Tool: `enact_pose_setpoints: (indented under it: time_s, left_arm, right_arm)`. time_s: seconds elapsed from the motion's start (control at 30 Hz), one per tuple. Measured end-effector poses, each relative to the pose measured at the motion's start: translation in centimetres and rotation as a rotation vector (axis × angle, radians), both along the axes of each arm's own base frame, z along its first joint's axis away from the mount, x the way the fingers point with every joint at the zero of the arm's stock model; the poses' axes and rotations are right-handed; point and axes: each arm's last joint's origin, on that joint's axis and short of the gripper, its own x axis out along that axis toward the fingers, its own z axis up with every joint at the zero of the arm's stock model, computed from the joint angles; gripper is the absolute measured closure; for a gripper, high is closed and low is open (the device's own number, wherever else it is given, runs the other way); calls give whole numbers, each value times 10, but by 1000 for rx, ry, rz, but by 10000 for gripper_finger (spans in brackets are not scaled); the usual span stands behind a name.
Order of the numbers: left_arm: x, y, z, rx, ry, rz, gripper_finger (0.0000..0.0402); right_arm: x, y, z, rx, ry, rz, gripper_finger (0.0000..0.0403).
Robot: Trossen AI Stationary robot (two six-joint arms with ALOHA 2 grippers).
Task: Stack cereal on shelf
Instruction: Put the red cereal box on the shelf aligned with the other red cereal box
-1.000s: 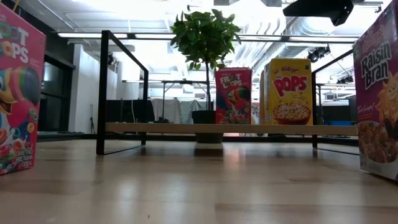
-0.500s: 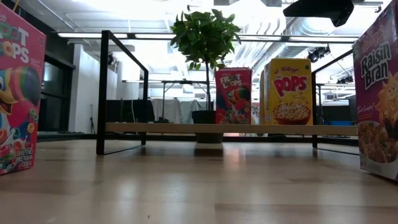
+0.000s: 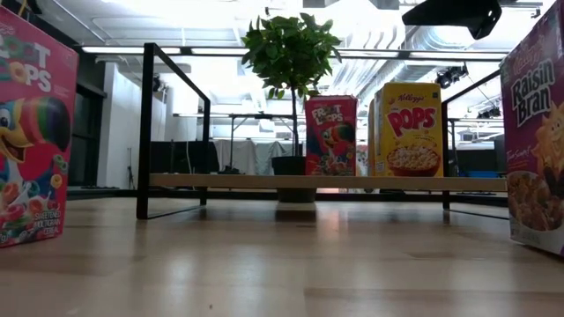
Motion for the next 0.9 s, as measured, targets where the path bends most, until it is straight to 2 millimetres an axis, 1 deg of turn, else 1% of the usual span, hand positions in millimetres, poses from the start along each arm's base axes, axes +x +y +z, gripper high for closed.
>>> enact_pose_setpoints:
  time_s: [0.27,0.43,0.67,0.77,0.9]
  left_arm:
    - [5,8,-1,44,11,-20,96]
    - [7,15,-6,128,56,-84,96]
    - [13,15,-12,179,68,-156,96]
    - [14,14,-18,205,86,-183,97]
    - [16,12,-24,239,97,-235,111]
  right_arm:
    - [0,0,0,4,-1,-5,167]
    - [0,0,0,14,-3,-8,167]
    - [0,0,-1,7,6,-8,167]
    - [-1,0,-1,6,8,-7,167]
    - [-1,-1,-1,6,8,-7,167]
